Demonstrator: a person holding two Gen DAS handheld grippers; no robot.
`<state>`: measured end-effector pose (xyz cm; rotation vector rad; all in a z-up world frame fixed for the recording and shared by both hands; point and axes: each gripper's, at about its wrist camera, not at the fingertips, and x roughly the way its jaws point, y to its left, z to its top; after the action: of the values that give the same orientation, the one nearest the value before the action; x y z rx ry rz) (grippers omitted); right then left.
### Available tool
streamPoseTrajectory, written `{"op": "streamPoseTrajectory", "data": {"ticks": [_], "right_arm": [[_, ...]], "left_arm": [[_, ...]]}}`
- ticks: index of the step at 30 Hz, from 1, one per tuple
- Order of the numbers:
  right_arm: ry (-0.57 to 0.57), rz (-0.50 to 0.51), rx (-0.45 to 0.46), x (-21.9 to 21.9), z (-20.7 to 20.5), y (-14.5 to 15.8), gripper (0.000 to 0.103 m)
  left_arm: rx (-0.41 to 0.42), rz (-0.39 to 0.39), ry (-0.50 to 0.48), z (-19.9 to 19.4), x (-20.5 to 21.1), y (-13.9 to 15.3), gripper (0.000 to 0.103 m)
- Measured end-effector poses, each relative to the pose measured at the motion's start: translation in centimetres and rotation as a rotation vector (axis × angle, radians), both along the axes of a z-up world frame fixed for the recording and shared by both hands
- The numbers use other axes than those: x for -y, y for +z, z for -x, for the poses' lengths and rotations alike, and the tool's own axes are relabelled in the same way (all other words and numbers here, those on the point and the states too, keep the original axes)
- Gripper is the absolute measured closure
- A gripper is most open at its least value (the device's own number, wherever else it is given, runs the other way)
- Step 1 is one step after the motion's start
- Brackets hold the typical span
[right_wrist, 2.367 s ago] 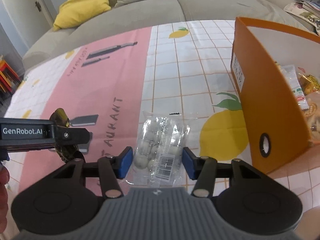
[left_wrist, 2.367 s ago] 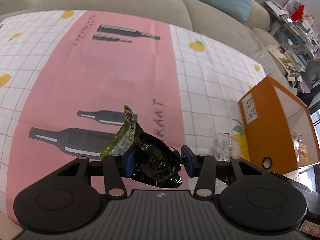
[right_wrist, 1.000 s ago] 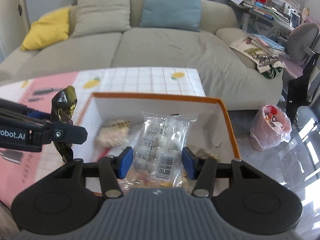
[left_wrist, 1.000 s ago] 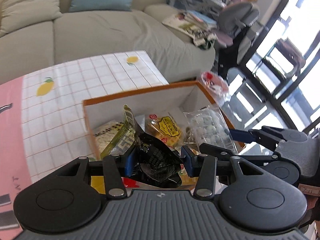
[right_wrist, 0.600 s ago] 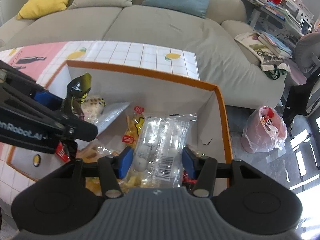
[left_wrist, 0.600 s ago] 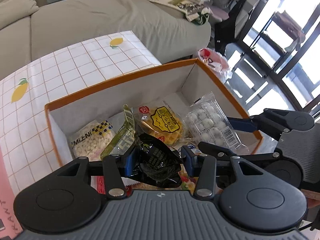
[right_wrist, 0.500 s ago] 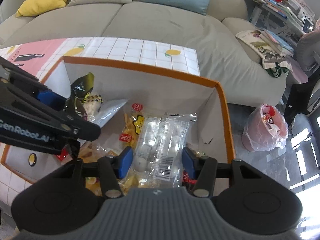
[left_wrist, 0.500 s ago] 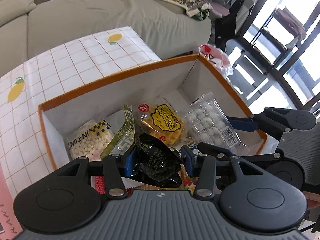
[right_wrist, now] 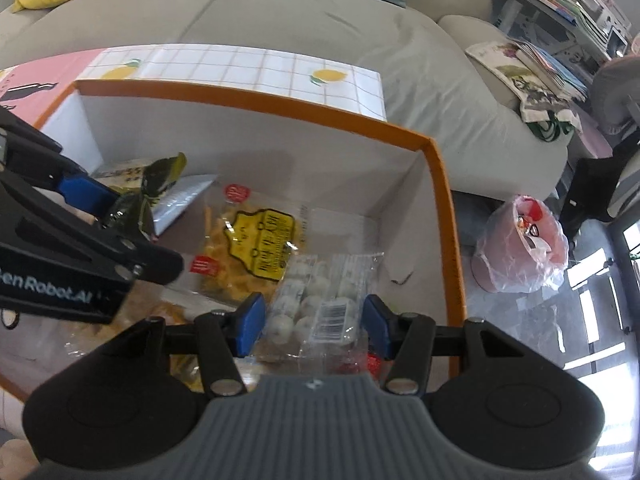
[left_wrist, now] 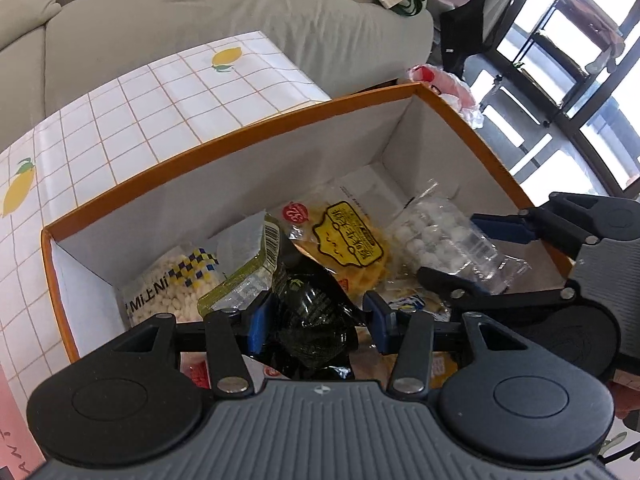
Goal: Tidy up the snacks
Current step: 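Lower both items into the box and open both tools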
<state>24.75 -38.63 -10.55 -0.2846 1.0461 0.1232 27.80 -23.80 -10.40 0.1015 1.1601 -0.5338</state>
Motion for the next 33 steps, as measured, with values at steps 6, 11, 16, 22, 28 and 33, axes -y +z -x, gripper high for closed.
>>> {"op": "streamPoseTrajectory", "data": {"ticks": [6,11,16,22,28,33], "right_arm": [[-0.001,0.029,-0.007,0.0,-0.6,-0.2,0.048],[-0.01,0.042,0.002,-0.3,-0.8,0.2,0.043],[-0.009,0.069,0.017,-0.6,-0.6,1.1,0.027],[-0.021,0.106,0.003,-1.0,0.0,2.4,0.023],[-0.009,0.134,-0.024,-1.6,1.1,3.8,0.012],[-0.008,0.164,0.0,-2.2,2.5,5.7,0.012]], "left_arm": [[-0.013,-0.046,0.019,-0.4,0.1,-0.7,0.036],[-0.004,-0.048,0.036,-0.4,-0.3,0.0,0.021],[-0.015,-0.002,0.079,-0.5,-1.5,1.6,0.013],[-0.02,0.028,0.099,-0.2,-2.2,3.7,0.007],[-0.034,0.098,0.123,0.5,-3.5,6.0,0.006],[-0.011,0.143,0.131,2.3,-4.8,8.2,0.006]]}}
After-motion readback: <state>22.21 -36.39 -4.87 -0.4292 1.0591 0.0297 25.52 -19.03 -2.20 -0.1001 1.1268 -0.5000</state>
